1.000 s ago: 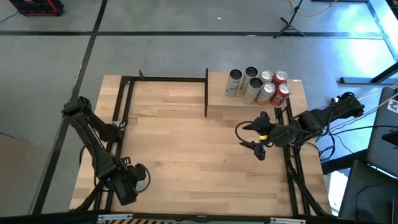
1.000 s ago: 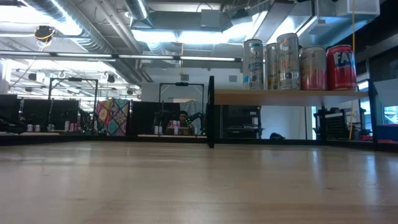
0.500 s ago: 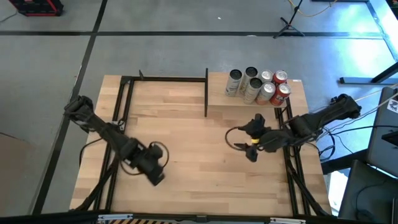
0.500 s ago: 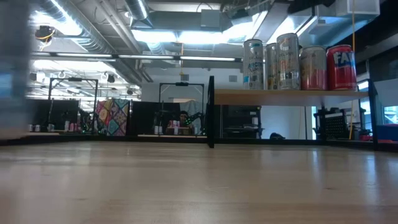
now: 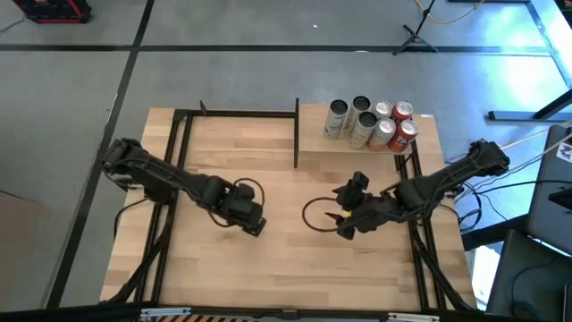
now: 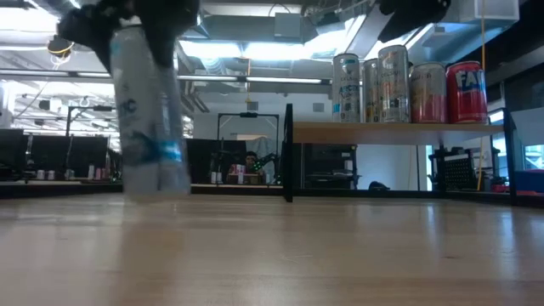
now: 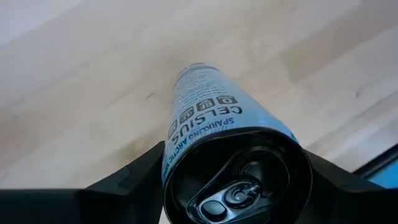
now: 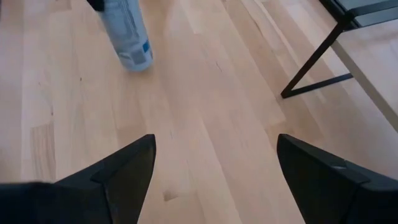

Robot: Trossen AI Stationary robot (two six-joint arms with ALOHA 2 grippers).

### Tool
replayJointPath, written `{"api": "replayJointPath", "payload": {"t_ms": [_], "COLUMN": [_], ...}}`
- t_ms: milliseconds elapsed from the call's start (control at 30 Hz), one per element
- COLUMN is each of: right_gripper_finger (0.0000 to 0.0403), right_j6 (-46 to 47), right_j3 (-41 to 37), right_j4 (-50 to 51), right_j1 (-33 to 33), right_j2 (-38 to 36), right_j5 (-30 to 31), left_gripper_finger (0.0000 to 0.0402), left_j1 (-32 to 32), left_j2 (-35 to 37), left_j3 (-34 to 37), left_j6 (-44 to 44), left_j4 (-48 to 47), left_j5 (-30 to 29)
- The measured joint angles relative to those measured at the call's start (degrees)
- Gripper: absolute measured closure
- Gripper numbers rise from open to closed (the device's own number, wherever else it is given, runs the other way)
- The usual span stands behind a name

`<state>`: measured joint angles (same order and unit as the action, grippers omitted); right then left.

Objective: Place canned beverage on shelf
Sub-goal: Put the white blue soda can on the shelf aligned with the other white blue soda can

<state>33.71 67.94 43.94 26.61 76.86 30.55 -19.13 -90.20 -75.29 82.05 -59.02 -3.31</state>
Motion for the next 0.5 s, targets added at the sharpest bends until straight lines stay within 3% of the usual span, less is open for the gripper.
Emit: {"api": "replayJointPath", "payload": {"t_ms": [267, 500], "right_gripper_finger": [0.0078, 0.0078], "right_j6": [-0.61, -0.60], "right_j3": [0.00, 0.00], "right_j4": [-0.50, -0.61], "right_j1": [0.00, 0.00], "right_j2": [0.06, 0.06], "right_j5": [0.17, -0.06], "left_gripper_finger": [0.0155, 0.0110], "left_j1": [1.50, 1.50], "left_j2": [-2.53, -2.22], "left_j3": [0.00, 0.00], "left_j6": [-3.30, -4.30], "left_j4": [2.39, 3.84], "left_j5": [1.17, 1.09]}}
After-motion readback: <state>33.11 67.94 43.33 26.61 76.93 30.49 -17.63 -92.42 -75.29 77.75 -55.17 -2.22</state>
